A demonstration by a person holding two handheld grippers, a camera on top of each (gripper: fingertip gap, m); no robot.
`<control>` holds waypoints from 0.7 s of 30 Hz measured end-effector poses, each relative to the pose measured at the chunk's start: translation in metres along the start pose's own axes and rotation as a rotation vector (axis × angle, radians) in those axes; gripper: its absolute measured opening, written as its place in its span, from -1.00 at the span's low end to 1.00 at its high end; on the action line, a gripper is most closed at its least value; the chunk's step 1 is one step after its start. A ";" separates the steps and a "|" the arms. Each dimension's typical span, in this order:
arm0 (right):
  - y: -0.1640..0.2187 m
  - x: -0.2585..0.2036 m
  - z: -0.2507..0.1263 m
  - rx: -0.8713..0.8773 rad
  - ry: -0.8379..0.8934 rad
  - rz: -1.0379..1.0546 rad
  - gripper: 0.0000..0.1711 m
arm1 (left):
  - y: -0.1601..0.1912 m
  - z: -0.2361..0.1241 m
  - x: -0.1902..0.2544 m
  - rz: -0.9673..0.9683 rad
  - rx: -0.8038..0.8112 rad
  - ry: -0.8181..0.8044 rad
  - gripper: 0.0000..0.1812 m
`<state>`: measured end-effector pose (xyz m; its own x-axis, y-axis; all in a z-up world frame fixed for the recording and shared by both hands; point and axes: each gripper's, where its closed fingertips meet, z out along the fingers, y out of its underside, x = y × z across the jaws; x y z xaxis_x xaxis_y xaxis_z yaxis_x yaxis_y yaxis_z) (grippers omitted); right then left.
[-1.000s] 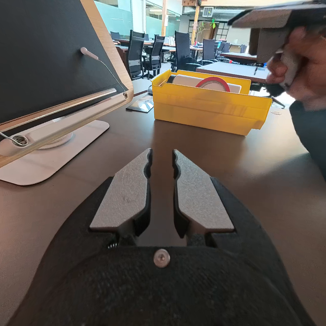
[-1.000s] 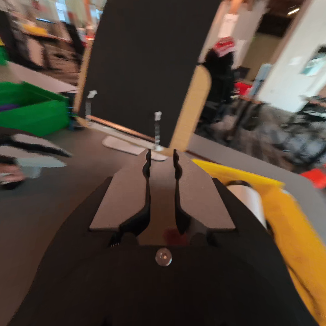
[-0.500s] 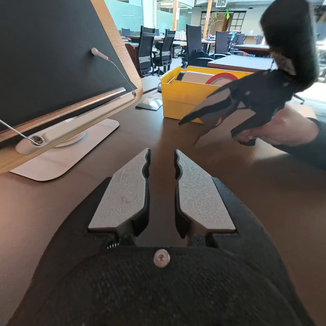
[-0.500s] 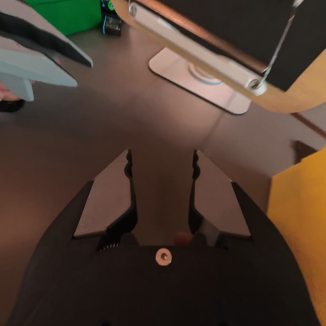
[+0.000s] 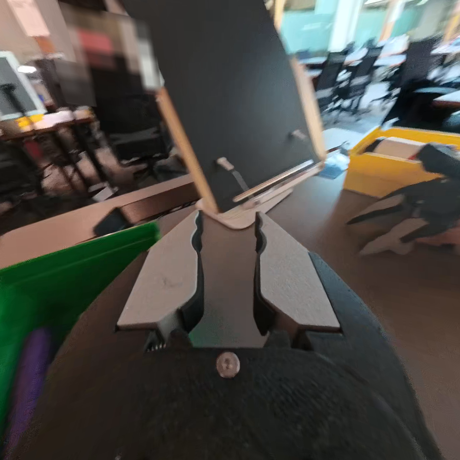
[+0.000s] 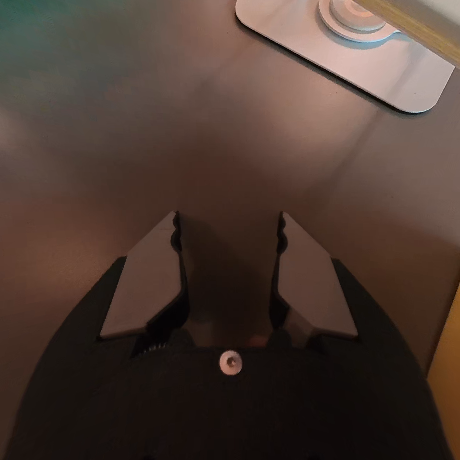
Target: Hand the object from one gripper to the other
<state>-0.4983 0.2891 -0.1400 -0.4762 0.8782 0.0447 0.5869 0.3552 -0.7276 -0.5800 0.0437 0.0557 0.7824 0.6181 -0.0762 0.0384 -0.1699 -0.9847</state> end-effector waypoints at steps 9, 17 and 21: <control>0.002 -0.002 -0.001 -0.004 -0.007 0.005 -0.11 | 0.033 -0.055 -0.127 0.076 -0.279 -0.296 -0.52; 0.002 -0.005 -0.002 0.002 0.002 -0.018 -0.14 | 0.152 -0.044 -0.166 -0.153 -0.698 -0.248 -0.43; 0.002 -0.005 -0.002 0.002 0.002 -0.018 -0.14 | 0.196 -0.049 -0.184 -0.133 -0.889 -0.308 -0.56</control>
<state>-0.4935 0.2857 -0.1400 -0.4855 0.8723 0.0586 0.5771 0.3701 -0.7280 -0.6857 -0.1412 -0.1159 0.5440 0.8281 -0.1353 0.6738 -0.5272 -0.5177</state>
